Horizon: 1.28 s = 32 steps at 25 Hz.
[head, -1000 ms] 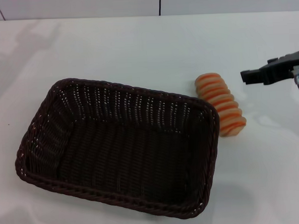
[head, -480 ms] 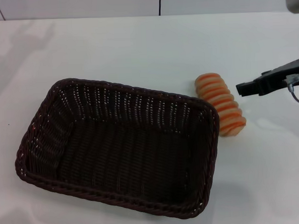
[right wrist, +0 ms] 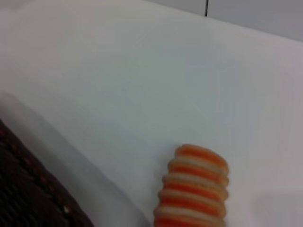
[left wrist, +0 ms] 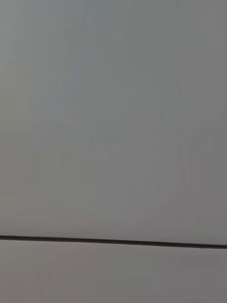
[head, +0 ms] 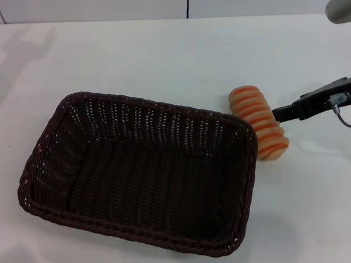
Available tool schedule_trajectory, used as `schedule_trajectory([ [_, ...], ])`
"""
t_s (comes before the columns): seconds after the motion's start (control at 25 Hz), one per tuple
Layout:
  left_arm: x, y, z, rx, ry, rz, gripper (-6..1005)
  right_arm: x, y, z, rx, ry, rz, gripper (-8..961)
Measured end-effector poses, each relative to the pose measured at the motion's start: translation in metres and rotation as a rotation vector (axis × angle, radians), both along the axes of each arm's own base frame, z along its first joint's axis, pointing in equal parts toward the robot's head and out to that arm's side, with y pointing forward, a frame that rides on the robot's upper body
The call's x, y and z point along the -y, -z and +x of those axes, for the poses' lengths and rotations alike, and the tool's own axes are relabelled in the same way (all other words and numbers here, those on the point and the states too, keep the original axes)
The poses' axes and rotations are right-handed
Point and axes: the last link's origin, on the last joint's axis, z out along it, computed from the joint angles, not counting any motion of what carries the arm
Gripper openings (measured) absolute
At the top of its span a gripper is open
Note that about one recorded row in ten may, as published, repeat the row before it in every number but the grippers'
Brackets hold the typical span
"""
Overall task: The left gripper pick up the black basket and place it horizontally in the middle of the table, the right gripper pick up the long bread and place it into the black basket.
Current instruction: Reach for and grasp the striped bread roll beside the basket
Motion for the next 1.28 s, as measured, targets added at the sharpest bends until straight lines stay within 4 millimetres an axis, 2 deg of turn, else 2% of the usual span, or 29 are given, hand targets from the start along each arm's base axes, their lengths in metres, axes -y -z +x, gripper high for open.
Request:
schedule_trajectory([
  [0.44,0.001,0.002,-0.002,-0.003,-0.002,-0.007,625,-0.007,0.012,0.012,-0.015,-0.001,-0.065,680],
  [0.84,0.002,0.002,-0.002,-0.006,-0.004,-0.009,625,-0.014,0.019,0.01,-0.047,-0.038,-0.103,680],
  [1.28,0.001,0.002,-0.003,-0.01,-0.007,-0.009,625,-0.023,0.017,0.015,-0.06,-0.035,-0.109,679],
])
